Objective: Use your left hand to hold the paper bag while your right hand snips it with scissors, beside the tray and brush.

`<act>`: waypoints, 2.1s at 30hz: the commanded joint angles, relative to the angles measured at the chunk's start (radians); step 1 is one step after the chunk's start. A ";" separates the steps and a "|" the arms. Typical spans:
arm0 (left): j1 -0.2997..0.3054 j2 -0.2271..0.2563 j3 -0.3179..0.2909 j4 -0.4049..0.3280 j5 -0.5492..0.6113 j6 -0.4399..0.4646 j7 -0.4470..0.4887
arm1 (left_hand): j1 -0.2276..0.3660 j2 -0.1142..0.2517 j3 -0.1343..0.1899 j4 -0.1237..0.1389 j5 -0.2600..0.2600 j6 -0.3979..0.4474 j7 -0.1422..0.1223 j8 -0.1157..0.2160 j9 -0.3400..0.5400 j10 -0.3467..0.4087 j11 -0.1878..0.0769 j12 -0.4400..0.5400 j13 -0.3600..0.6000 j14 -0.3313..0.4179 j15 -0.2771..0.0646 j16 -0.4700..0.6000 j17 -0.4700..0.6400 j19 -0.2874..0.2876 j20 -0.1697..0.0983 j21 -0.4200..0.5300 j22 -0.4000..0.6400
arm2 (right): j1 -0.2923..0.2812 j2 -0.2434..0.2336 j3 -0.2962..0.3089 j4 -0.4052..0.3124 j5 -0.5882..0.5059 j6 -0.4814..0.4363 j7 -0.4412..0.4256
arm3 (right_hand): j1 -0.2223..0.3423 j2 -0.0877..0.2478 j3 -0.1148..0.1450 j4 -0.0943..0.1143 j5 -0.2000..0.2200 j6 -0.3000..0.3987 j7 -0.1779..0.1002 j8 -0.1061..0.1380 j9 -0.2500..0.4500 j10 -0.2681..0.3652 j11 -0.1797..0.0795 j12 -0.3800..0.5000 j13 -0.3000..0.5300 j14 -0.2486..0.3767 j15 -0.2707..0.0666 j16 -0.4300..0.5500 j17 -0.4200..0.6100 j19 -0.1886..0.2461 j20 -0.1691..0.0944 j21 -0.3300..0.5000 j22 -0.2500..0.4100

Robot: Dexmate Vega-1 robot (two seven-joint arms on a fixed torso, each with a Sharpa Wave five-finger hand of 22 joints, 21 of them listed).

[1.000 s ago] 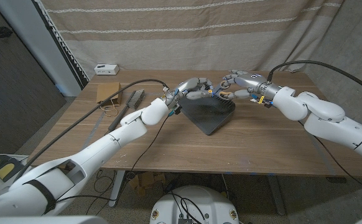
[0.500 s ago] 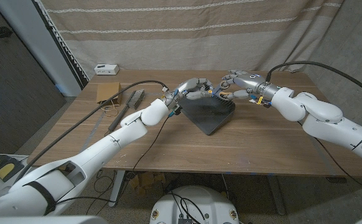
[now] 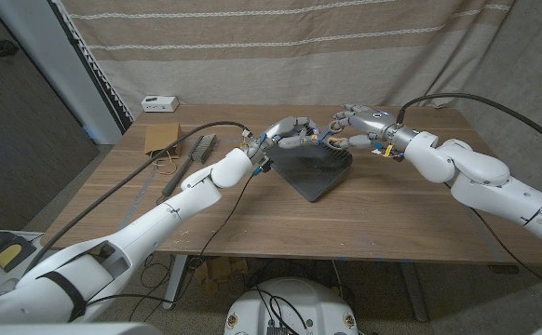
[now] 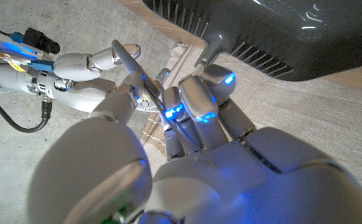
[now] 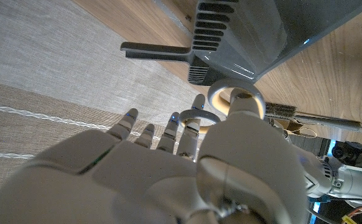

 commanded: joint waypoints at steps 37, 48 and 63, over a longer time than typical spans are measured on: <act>0.006 -0.016 -0.013 0.034 -0.086 -0.005 -0.021 | -0.135 0.148 0.129 0.129 0.007 0.072 -0.073 0.188 -0.001 0.092 -0.095 0.067 0.003 0.002 -0.004 0.003 0.002 0.001 -0.063 0.006 0.002 | 0.057 0.056 -0.056 0.031 -0.129 0.019 0.009 | 0.008 0.012 -0.022 0.003 0.035 0.119 -0.034 0.052 0.026 0.063 -0.027 0.020 0.005 0.024 -0.046 0.010 0.005 0.007 -0.005 0.001 0.003; 0.005 -0.019 -0.018 0.047 -0.088 -0.016 -0.008 | -0.136 0.148 0.128 0.129 0.006 0.075 -0.074 0.189 -0.004 0.091 -0.095 0.067 0.002 0.001 -0.004 0.001 0.001 -0.004 -0.063 0.000 -0.005 | 0.058 0.067 -0.057 0.045 -0.107 0.027 -0.004 | 0.064 0.018 -0.021 -0.019 0.047 0.294 -0.054 0.163 0.075 0.151 -0.060 0.041 0.009 0.089 -0.072 0.020 0.009 0.038 -0.016 0.007 0.006; -0.002 -0.025 -0.016 0.064 -0.089 -0.016 -0.005 | -0.136 0.147 0.127 0.128 0.006 0.074 -0.075 0.190 -0.008 0.094 -0.095 0.067 0.003 0.003 -0.005 0.000 0.002 -0.003 -0.063 -0.002 -0.010 | 0.072 0.078 -0.063 0.074 -0.075 0.052 -0.015 | 0.078 0.064 -0.024 0.004 0.040 0.293 -0.051 0.322 0.216 0.274 -0.082 0.147 0.127 0.247 -0.164 0.080 0.064 0.101 -0.035 0.023 0.013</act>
